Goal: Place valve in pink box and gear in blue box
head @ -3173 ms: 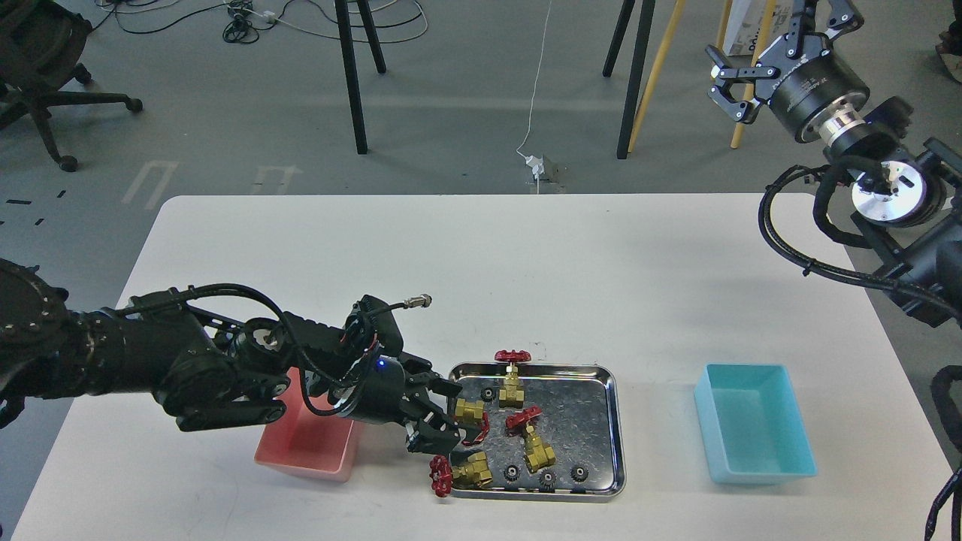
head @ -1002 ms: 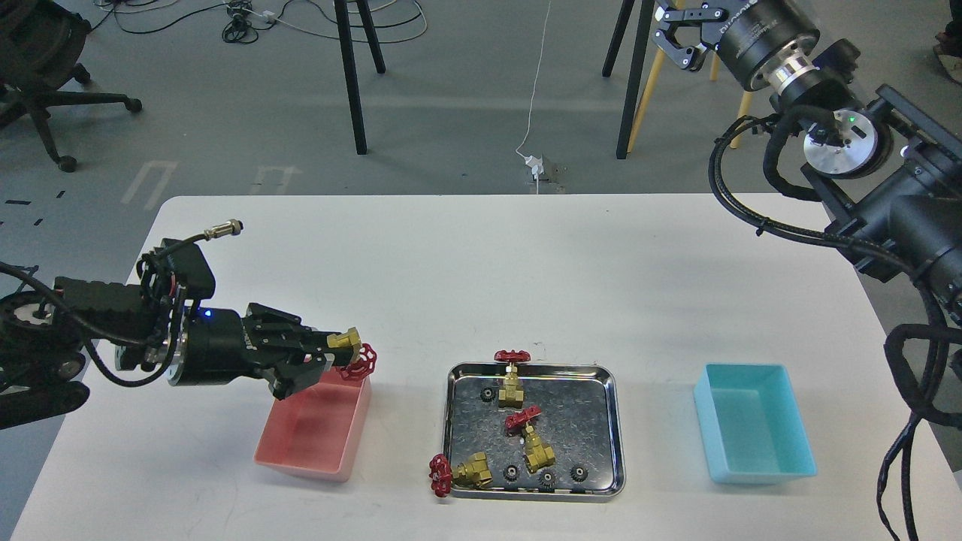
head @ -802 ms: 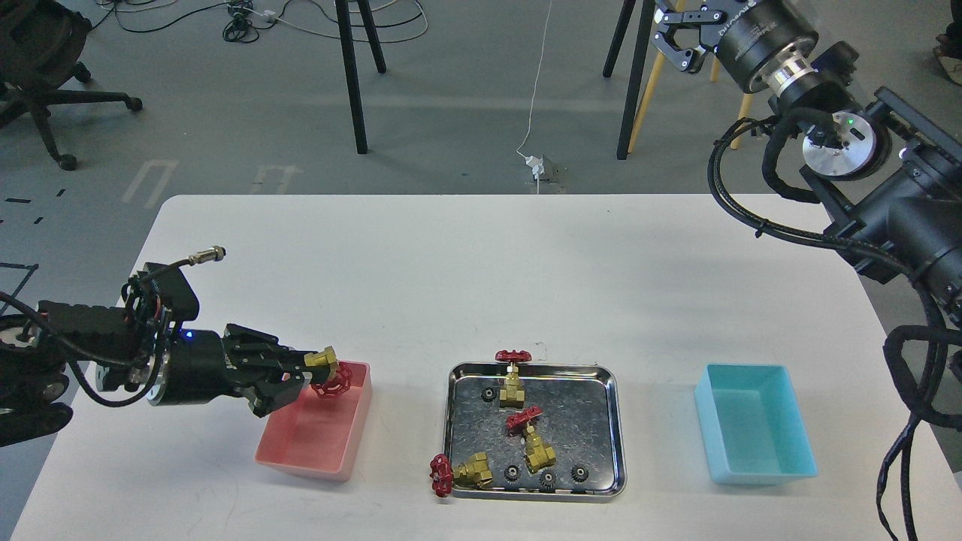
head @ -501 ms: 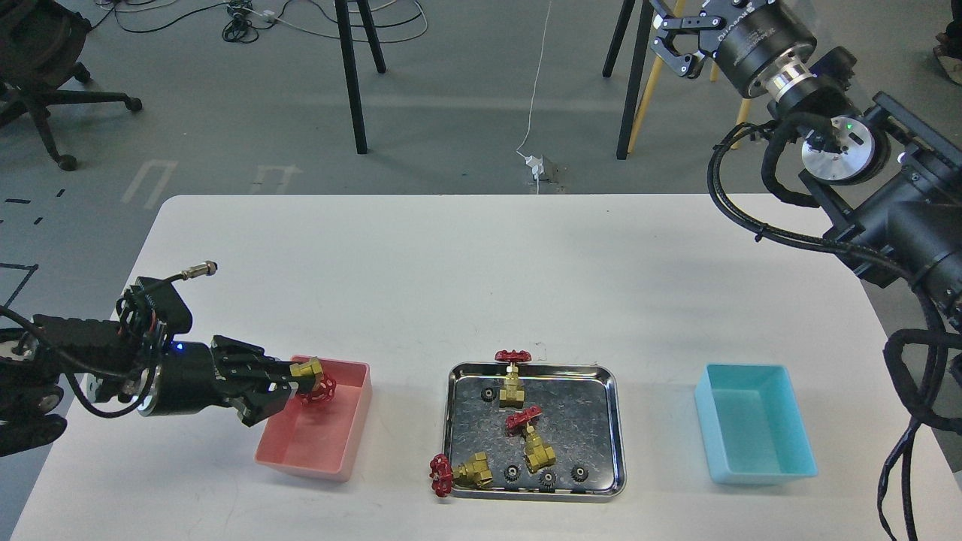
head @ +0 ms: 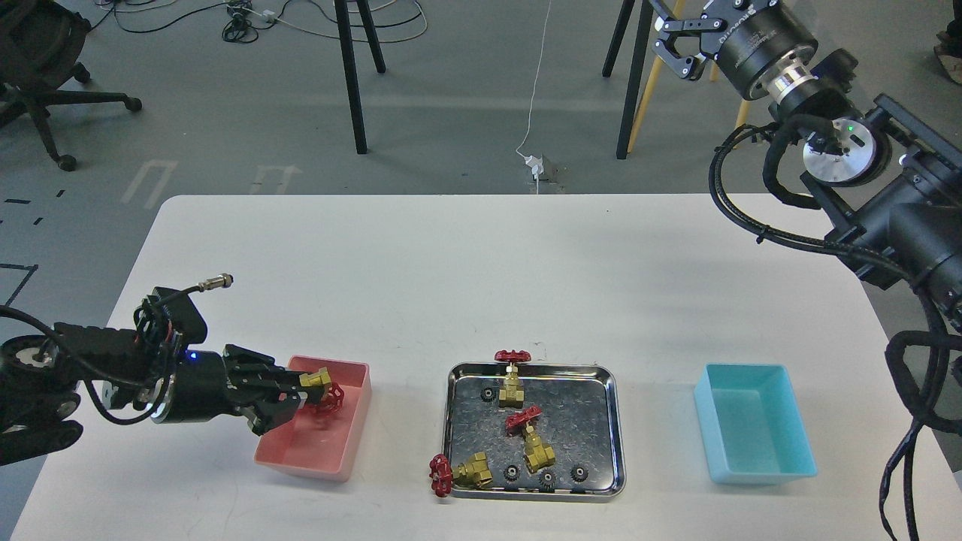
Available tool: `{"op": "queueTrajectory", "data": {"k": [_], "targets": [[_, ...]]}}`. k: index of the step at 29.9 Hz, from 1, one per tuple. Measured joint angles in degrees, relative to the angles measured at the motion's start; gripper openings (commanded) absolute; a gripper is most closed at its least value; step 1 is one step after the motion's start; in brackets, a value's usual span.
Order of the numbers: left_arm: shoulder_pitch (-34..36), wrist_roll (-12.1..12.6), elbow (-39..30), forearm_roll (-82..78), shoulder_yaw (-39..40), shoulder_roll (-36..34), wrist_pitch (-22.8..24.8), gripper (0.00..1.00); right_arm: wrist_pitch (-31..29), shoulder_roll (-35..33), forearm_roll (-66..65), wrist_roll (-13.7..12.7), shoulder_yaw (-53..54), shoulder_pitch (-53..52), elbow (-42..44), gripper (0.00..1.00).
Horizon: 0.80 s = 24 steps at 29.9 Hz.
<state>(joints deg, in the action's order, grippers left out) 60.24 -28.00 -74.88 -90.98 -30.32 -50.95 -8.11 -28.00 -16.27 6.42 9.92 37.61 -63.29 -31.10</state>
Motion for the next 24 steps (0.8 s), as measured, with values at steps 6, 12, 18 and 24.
{"op": "queueTrajectory", "data": {"k": [6, 12, 18, 24], "targets": [[-0.7, 0.0, 0.0, 0.0, 0.0, 0.1, -0.1, 0.57, 0.0, 0.0, -0.2, 0.0, -0.1, 0.0, -0.1, 1.0], [-0.7, 0.0, -0.1, 0.2, 0.5, -0.2, -0.1, 0.64, 0.0, 0.5, -7.3, 0.0, -4.6, -1.7, -0.8, 1.0], [-0.9, 0.0, -0.2, 0.9, 3.3, -1.5, -0.2, 0.68, 0.0, 1.6, -17.0, 0.1, -16.0, -5.7, -4.8, 1.0], [-0.7, 0.0, -1.5, 8.4, 14.5, -6.6, 1.6, 0.71, 0.0, -0.9, -38.2, 0.0, -32.3, -12.9, -17.2, 1.0]]}}
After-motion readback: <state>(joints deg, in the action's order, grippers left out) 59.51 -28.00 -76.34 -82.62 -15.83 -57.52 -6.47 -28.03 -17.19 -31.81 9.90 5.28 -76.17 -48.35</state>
